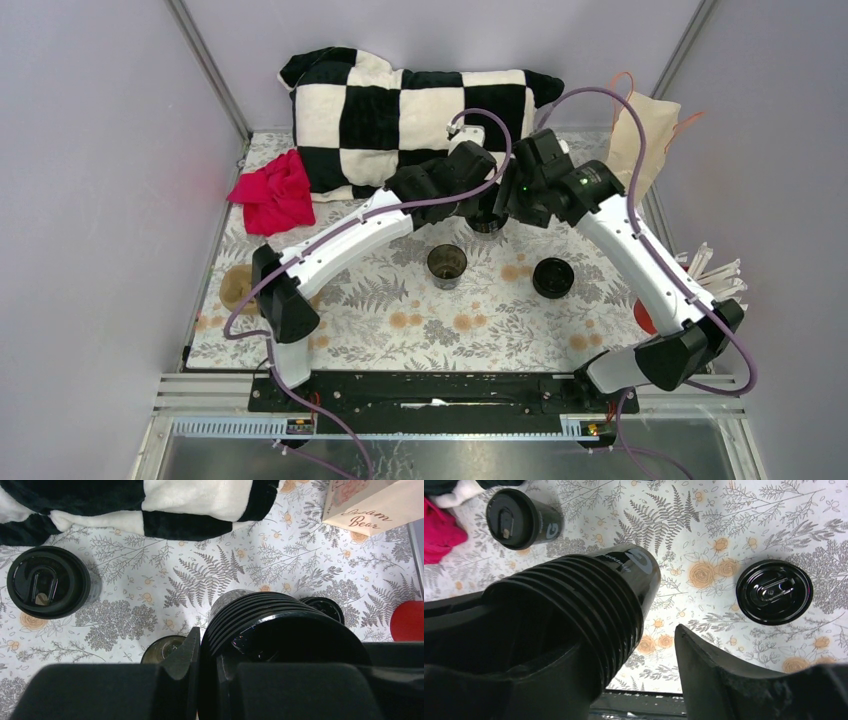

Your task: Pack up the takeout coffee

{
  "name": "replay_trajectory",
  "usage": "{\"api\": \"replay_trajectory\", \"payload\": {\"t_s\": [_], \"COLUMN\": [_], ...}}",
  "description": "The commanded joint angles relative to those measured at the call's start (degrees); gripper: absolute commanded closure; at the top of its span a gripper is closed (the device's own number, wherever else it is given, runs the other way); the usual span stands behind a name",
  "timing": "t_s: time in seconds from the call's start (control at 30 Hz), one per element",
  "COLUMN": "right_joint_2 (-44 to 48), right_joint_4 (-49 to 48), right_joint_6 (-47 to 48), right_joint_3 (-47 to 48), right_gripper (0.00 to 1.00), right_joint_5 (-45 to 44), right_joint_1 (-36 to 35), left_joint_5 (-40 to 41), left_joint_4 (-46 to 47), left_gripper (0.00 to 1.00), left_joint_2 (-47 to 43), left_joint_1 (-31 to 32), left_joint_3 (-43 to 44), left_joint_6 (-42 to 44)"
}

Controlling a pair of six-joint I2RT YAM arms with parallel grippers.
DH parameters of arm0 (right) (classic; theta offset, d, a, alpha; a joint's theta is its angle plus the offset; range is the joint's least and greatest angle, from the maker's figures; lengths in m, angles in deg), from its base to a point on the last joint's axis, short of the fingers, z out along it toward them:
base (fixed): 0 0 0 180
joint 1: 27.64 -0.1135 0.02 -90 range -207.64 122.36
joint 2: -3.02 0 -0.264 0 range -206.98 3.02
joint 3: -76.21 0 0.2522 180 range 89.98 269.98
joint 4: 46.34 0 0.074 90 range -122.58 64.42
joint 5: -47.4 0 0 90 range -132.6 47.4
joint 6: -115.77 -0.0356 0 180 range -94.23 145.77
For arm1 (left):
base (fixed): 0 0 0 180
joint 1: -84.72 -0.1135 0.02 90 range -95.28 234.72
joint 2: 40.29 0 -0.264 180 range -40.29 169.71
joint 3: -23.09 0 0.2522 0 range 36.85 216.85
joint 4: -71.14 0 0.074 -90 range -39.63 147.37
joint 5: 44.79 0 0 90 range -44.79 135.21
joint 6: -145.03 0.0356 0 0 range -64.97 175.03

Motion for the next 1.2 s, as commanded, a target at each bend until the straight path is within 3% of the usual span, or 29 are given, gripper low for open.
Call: {"api": "replay_trajectory", "payload": {"t_s": [0.0,0.23,0.43,0.53,0.63,0.7,0.8,0.93,1.17], "right_joint_2": [1.8,1.9,3.2,5.0,6.8,7.6,7.4,8.0,6.1], "right_joint_4": [-5.9,-9.9,-12.5,-13.3,-13.6,-14.9,-13.9,-13.2,-14.4], "right_joint_6": [0.9,-3.4,-6.9,-8.5,-8.5,-7.3,-6.0,-5.7,-3.8], "right_joint_3": [-3.8,-9.6,-12.9,-14.4,-15.2,-15.7,-15.2,-16.3,-16.8], "right_gripper": [0.38,0.41,0.73,0.97,1.0,1.0,1.0,1.0,1.0], "right_joint_5": [-6.5,-10.2,-10.0,-10.5,-12.5,-12.9,-13.7,-15.6,-11.8], "right_joint_1": [-3.4,-4.6,-4.7,-4.7,-4.7,-4.7,-4.7,-4.5,-2.2], "left_joint_5": [1.2,-0.7,-2.0,-3.1,-5.4,-7.2,-10.1,-13.0,-18.4], "left_joint_4": [-1.5,-1.7,-1.2,0.6,1.7,3.0,3.5,3.5,6.8], "left_gripper": [1.0,1.0,1.0,1.0,0.95,0.83,0.47,0.16,0.05], "left_joint_2": [1.2,1.5,0.6,-1.0,-2.3,-3.7,-5.7,-9.5,-16.3], "left_joint_1": [0.1,0.1,0.1,-0.4,-1.5,-2.4,-4.4,-7.6,-14.2], "left_joint_3": [5.7,5.6,4.7,2.8,2.0,0.8,-0.4,-1.4,-8.9], "left_joint_6": [-3.6,-5.2,-5.7,-6.6,-7.4,-7.4,-7.7,-6.9,-4.7]}}
